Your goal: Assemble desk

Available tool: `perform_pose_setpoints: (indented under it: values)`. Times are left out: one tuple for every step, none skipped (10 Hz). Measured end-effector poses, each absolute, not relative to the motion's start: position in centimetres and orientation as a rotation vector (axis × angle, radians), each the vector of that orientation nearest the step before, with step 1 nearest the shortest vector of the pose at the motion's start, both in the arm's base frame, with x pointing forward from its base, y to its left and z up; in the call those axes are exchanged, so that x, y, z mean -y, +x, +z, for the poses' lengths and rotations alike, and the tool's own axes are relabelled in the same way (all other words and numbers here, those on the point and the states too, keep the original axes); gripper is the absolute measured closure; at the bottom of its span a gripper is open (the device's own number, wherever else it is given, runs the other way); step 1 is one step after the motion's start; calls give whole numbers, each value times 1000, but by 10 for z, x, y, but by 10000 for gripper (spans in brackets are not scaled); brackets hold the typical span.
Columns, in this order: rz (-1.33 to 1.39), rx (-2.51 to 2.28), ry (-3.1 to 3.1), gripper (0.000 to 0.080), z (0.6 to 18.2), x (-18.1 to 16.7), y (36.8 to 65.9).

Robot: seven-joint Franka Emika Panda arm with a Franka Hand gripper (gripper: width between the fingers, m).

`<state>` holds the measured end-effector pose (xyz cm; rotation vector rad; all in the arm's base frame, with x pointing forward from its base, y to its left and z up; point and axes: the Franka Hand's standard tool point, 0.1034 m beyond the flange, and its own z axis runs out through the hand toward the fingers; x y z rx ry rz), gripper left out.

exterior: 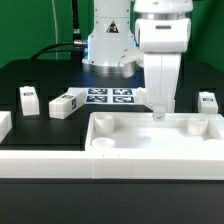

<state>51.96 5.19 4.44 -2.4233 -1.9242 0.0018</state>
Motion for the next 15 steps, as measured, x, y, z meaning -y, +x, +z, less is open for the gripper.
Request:
perform_pose_setpoints:
  values:
    - [-4,1849,-2489,155,51,-62,519]
    - [-14,1748,-2570,151,58,-77,521]
    - [-24,1675,-2623,151,61,-93,523]
    - [-33,1698,-2608,151,59,-103,526]
    - [-33,1734,-2581,151,54,-101,526]
    - [-32,1714,-2594,151,54,-100,526]
    - [-30,1691,-2608,151,54,-100,526]
    - [-30,1664,-2624,151,54,-100,526]
    - [-28,1585,-2671,151,54,-100,525]
    - [-26,1436,-2753,151,54,-102,524]
    - [-20,1185,-2869,151,55,-109,517]
    - [-8,976,-2945,151,55,-116,512]
    - [-3,810,-2993,151,55,-123,511]
    - [0,663,-3024,151,55,-129,510]
    - [2,603,-3035,151,54,-135,510]
